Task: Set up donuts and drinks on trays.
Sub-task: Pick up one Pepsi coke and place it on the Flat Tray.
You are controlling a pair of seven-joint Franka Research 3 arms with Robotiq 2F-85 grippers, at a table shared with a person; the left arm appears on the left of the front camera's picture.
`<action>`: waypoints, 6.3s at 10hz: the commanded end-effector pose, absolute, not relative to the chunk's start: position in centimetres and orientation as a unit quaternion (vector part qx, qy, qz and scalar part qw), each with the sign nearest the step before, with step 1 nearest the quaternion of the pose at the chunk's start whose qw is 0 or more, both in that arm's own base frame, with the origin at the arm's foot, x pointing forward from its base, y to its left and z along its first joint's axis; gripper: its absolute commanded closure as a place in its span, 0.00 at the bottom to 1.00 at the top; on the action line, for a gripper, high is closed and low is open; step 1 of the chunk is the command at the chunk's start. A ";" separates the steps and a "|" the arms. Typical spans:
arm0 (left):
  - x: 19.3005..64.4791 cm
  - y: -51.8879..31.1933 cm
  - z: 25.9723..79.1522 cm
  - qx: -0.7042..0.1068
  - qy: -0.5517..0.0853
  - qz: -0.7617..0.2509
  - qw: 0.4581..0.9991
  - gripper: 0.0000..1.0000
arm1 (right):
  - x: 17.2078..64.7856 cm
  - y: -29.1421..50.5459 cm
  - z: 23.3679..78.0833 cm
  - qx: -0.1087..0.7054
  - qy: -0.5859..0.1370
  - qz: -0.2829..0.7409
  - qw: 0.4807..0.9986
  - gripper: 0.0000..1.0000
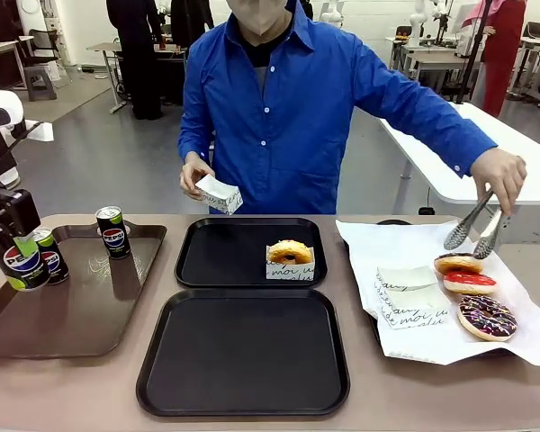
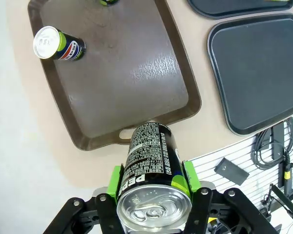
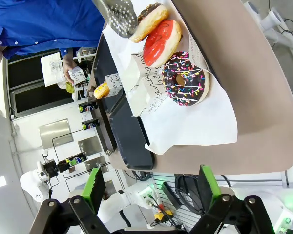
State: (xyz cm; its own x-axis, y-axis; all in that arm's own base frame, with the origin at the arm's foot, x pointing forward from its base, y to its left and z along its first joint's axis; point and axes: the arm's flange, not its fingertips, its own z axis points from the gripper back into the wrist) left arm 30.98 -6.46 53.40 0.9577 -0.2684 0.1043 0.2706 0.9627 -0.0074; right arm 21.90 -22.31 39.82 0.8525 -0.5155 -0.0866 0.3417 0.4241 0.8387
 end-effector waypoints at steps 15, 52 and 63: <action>41.8 -17.3 49.0 -0.040 -0.010 -0.164 0.986 0.41 | 22.0 -22.3 39.9 0.479 -0.094 -0.252 0.836 0.00; 54.3 -26.6 44.1 0.003 -0.009 -0.224 0.975 0.41 | 22.0 -22.3 39.9 0.479 -0.094 -0.252 0.836 0.00; 53.0 -29.3 37.5 -0.005 -0.040 -0.240 0.970 0.41 | 22.0 -22.3 39.9 0.479 -0.094 -0.252 0.836 0.00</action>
